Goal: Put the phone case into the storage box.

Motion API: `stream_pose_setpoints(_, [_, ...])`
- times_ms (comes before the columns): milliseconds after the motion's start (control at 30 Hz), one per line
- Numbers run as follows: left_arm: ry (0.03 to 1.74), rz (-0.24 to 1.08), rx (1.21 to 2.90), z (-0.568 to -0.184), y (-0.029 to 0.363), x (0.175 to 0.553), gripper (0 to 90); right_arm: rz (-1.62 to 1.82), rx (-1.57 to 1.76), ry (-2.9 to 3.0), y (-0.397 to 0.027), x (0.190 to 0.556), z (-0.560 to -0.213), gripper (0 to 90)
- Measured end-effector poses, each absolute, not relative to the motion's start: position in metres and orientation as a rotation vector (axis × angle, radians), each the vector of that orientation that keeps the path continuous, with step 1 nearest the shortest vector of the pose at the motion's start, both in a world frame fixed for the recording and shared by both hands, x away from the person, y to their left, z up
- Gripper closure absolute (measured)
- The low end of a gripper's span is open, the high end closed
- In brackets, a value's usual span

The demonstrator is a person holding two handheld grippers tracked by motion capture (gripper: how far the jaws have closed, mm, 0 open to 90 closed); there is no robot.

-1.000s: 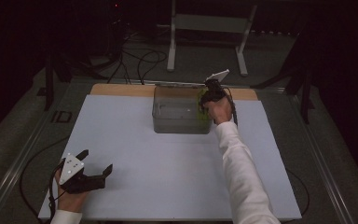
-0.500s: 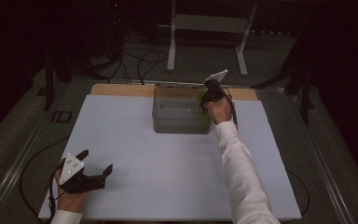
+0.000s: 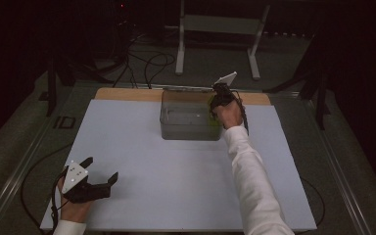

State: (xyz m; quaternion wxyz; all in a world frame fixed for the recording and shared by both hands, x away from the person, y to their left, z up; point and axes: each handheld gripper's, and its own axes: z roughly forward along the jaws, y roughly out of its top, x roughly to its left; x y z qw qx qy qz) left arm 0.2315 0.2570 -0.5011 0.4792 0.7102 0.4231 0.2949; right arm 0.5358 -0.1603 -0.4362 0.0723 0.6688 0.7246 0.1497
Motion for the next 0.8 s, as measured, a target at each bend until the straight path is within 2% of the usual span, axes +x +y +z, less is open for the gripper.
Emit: stream_pose_setpoints(800, [1.032,0.716,1.740,-0.5016,0.2569,0.2321,0.1,0.455,2.047,2.109,-0.1555,0.5399,-0.4467,77.1])
